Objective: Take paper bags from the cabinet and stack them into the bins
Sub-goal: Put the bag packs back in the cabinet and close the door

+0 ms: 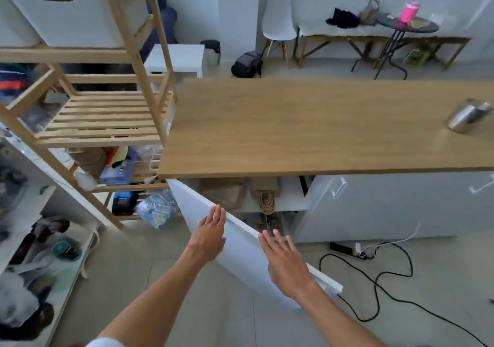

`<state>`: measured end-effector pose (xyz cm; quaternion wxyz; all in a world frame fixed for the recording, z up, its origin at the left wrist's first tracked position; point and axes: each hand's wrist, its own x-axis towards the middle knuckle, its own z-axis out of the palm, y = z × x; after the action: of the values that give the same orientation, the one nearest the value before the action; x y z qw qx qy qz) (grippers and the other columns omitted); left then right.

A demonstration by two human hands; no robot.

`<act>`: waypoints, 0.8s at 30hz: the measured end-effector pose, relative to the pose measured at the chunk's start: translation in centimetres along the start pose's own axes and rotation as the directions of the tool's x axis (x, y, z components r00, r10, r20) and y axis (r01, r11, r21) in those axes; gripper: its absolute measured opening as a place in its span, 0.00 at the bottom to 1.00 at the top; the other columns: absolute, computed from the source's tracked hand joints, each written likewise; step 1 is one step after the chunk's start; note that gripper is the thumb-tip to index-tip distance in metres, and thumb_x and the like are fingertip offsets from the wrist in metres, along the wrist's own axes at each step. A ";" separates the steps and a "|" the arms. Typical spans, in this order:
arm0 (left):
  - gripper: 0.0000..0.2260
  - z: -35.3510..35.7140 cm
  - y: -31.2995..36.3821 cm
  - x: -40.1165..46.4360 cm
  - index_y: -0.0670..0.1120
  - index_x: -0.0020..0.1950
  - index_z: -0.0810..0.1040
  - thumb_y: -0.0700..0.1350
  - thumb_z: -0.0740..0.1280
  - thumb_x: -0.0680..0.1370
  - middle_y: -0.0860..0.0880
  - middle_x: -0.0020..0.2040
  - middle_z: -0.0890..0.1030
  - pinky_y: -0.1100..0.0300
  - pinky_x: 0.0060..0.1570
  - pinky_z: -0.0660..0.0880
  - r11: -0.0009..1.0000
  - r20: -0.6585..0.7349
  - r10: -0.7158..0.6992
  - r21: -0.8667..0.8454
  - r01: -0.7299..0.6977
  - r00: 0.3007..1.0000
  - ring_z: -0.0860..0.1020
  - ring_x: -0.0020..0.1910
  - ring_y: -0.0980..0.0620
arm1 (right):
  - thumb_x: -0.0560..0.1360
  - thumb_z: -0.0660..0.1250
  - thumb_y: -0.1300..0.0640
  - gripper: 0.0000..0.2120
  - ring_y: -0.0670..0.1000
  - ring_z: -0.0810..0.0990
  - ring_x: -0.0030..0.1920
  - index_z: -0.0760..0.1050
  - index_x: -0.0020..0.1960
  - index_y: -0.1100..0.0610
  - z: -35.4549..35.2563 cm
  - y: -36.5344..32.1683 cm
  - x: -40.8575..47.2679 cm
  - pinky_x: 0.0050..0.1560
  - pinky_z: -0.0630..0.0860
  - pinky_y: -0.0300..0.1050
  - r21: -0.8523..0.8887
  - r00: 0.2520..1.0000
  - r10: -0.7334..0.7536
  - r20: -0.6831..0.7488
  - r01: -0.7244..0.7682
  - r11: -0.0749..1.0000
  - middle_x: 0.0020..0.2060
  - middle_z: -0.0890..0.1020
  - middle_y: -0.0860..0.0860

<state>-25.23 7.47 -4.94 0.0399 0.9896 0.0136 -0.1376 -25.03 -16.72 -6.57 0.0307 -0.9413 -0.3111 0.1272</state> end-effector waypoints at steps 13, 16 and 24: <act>0.41 0.7 3.8 6.9 0.36 0.77 0.32 0.51 0.60 0.82 0.37 0.80 0.36 0.50 0.79 0.51 0.977 -0.053 -0.179 -0.129 0.171 0.982 0.38 0.80 0.40 | 0.71 0.67 0.59 0.48 0.56 0.43 0.83 0.44 0.84 0.53 -0.9 7.3 6.1 0.77 0.32 0.54 0.041 0.992 0.123 -0.005 -0.123 0.992 0.83 0.46 0.52; 0.41 0.6 4.1 8.5 0.37 0.73 0.28 0.49 0.60 0.82 0.38 0.80 0.36 0.52 0.79 0.54 0.972 -0.067 -0.203 -0.136 0.192 0.977 0.36 0.80 0.40 | 0.76 0.63 0.61 0.46 0.56 0.35 0.82 0.38 0.84 0.50 -1.8 8.9 8.3 0.75 0.26 0.53 0.022 0.993 0.105 -0.047 -0.104 0.994 0.82 0.36 0.50; 0.39 -0.8 5.2 11.5 0.36 0.73 0.27 0.46 0.58 0.82 0.37 0.78 0.32 0.51 0.79 0.51 0.951 -0.018 -0.275 -0.149 0.270 0.961 0.35 0.79 0.40 | 0.57 0.79 0.60 0.52 0.64 0.68 0.76 0.66 0.79 0.58 -2.3 9.9 13.0 0.75 0.50 0.60 -0.026 0.990 0.111 -0.086 -0.114 0.993 0.76 0.71 0.60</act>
<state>-13.80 2.59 -6.89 0.0923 0.9751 0.1608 -0.1213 -8.65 -16.90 -8.57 0.0218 -0.9623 -0.2579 0.0839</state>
